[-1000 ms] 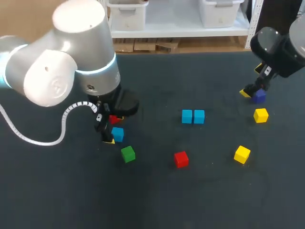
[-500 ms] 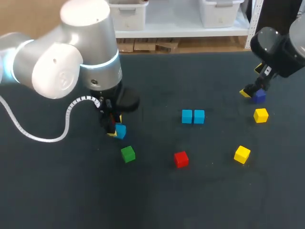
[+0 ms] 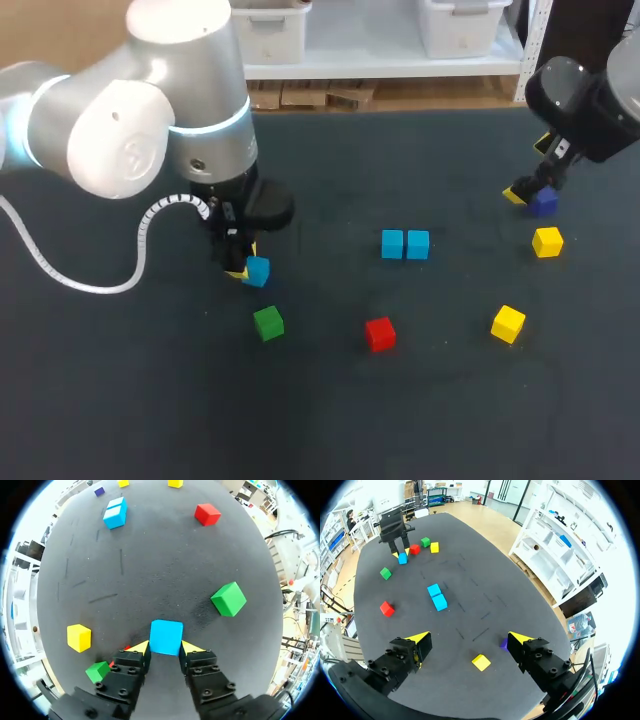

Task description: Place the blue cubes, place green cubes on the blue cubes, place the yellow cubes on the green cubes, then place the red cubes on the yellow cubes, and place purple cube on the red cubes.

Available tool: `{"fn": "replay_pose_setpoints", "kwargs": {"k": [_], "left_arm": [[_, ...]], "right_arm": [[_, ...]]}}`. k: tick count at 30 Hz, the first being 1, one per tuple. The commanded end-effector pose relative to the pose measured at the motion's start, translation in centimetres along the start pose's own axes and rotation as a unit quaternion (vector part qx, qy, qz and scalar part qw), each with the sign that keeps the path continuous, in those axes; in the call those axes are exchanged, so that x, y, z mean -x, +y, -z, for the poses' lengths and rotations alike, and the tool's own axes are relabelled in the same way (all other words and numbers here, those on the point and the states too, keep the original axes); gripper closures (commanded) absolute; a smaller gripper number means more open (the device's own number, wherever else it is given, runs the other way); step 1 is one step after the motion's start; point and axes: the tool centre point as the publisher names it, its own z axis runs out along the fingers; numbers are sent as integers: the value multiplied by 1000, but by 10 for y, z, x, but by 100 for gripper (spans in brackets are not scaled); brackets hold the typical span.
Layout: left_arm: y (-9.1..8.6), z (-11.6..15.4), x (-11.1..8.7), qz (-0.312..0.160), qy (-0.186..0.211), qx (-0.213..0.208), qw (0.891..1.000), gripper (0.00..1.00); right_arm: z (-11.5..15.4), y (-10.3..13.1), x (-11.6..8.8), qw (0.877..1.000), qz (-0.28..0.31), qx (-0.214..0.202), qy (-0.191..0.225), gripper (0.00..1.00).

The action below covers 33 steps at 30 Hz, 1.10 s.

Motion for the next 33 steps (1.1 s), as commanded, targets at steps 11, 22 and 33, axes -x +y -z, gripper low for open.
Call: {"fn": "replay_pose_setpoints", "kwargs": {"k": [11, 22, 33], "left_arm": [[27, 28, 19, 97, -5, -1, 995, 100], [39, 49, 57, 177, -26, 10, 984, 100], [52, 39, 99, 137, -16, -5, 990, 100]], "right_arm": [[0, 0, 0, 1000, 0, -1, 0, 0], [0, 0, 0, 1000, 0, -1, 0, 0], [0, 0, 0, 1000, 0, -1, 0, 0]]}}
